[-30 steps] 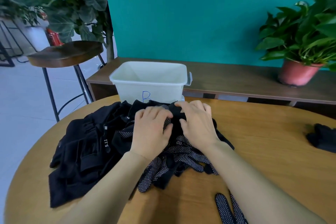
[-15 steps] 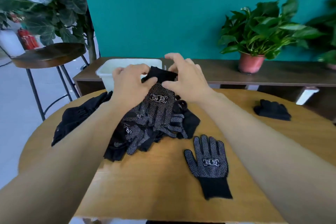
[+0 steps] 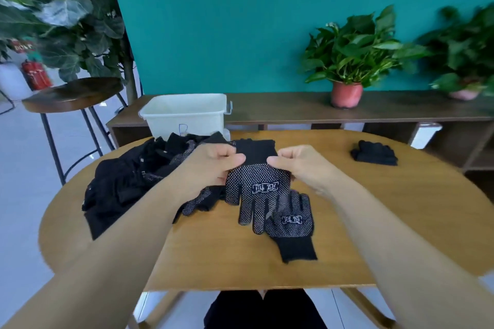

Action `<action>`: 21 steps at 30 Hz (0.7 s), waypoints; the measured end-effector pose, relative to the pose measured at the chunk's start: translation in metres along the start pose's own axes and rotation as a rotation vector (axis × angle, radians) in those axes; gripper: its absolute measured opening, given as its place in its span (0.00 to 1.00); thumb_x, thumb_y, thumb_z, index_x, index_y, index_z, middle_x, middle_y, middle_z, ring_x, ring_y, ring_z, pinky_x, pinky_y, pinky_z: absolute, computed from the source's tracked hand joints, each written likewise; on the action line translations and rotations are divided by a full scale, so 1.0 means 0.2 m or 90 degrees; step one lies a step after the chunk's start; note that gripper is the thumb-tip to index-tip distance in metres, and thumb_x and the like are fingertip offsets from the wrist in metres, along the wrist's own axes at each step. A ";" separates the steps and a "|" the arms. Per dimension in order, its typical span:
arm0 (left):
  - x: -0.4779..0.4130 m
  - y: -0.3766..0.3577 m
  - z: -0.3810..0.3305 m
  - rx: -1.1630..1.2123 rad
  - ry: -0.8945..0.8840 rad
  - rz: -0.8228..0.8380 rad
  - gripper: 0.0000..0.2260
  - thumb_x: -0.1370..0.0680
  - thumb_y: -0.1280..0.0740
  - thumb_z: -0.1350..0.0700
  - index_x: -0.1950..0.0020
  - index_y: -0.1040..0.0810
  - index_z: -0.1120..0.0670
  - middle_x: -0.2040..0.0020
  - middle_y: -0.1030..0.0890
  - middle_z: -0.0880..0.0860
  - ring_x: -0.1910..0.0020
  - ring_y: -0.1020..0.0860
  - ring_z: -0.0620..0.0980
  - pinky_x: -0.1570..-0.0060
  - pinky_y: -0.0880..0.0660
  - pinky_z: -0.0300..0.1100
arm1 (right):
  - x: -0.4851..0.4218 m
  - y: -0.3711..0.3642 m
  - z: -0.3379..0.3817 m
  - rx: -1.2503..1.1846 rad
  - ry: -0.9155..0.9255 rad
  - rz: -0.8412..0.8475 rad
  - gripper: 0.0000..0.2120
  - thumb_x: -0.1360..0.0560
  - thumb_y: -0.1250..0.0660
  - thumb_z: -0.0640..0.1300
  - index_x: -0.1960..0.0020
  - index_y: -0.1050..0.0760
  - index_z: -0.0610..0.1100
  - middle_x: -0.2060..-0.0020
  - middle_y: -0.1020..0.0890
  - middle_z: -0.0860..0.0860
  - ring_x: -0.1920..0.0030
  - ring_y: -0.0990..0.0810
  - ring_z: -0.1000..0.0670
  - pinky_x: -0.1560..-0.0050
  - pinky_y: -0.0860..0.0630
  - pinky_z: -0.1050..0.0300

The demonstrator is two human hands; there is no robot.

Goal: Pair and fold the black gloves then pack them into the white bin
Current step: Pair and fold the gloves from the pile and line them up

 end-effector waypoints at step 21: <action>-0.10 -0.28 0.12 0.024 0.063 0.007 0.08 0.20 0.33 0.55 0.52 0.15 0.56 0.52 0.14 0.55 0.50 0.17 0.57 0.44 0.22 0.52 | 0.09 0.24 -0.19 -0.007 -0.058 -0.023 0.10 0.21 0.33 0.44 0.60 0.21 0.44 0.64 0.16 0.51 0.66 0.19 0.57 0.64 0.24 0.63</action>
Point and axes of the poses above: each hand's wrist, its own x-axis away from the middle knuckle, its own y-axis out of the back of the hand, z = x × y, the point moved 9 cm from there along -x, towards the middle knuckle
